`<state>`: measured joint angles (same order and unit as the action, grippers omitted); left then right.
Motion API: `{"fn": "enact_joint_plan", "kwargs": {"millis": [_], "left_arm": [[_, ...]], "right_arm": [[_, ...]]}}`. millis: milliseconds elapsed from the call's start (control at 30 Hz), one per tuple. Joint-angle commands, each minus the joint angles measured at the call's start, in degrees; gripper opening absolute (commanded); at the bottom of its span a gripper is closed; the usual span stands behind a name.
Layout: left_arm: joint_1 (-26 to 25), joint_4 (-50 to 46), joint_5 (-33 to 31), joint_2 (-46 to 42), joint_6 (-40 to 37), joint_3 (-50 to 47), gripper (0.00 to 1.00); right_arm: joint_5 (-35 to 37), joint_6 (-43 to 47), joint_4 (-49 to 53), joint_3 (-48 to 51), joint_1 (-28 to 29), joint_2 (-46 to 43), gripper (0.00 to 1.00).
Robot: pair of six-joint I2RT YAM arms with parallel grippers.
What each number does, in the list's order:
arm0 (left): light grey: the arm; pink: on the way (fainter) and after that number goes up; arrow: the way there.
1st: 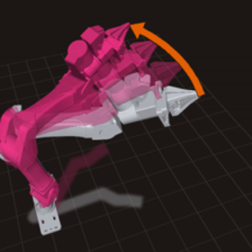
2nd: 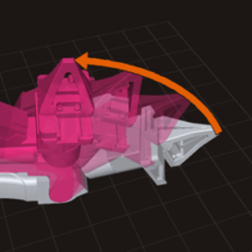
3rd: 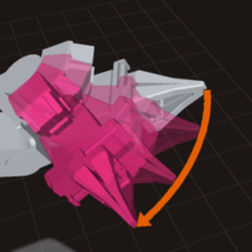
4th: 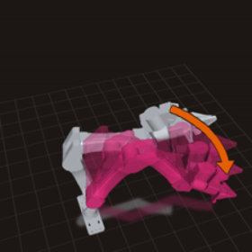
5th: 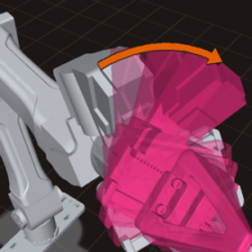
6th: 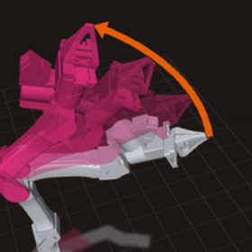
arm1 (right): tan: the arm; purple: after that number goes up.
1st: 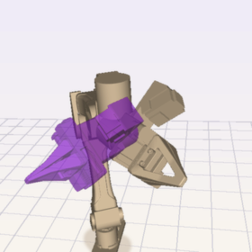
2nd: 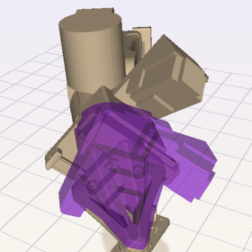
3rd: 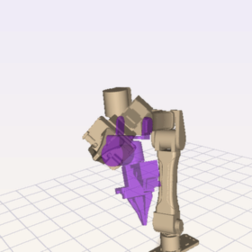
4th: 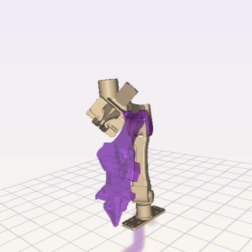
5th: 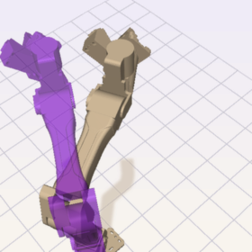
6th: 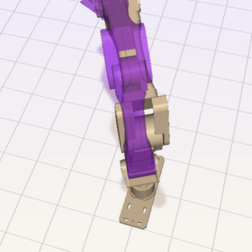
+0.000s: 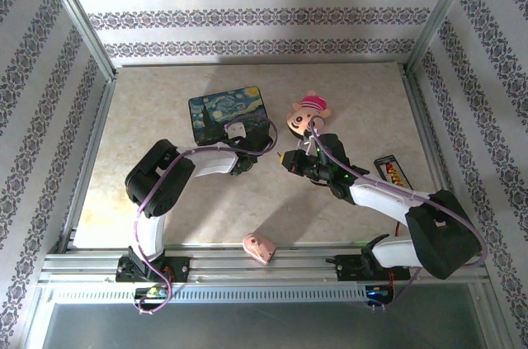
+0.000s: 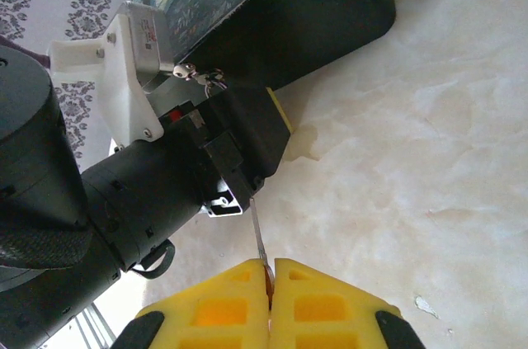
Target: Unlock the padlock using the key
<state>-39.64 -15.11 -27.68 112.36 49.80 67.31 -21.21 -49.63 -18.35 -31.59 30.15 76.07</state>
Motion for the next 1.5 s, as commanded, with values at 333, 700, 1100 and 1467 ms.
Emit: {"fn": "enact_joint_plan", "kwargs": {"millis": [333, 700, 1100, 1467], "left_arm": [[0.88, -1.85, -0.81, 0.93, 0.07, 0.93, 0.37], [0.88, -1.41, -0.59, 1.52, -0.29, 1.24, 0.32], [0.91, -0.15, 3.37, 1.10, -0.92, 0.39, 0.17], [0.97, 0.68, 18.76, -2.71, 3.72, 1.70, 0.14]], "right_arm": [[0.38, -0.04, -2.02, -1.54, 0.61, 1.85, 0.00], [0.47, -0.08, -2.66, -1.27, 0.61, 2.33, 0.00], [1.10, -1.09, -3.51, -0.64, 0.68, 3.97, 0.00], [2.82, -2.99, -14.72, 0.57, 3.85, 13.84, 0.00]]}}
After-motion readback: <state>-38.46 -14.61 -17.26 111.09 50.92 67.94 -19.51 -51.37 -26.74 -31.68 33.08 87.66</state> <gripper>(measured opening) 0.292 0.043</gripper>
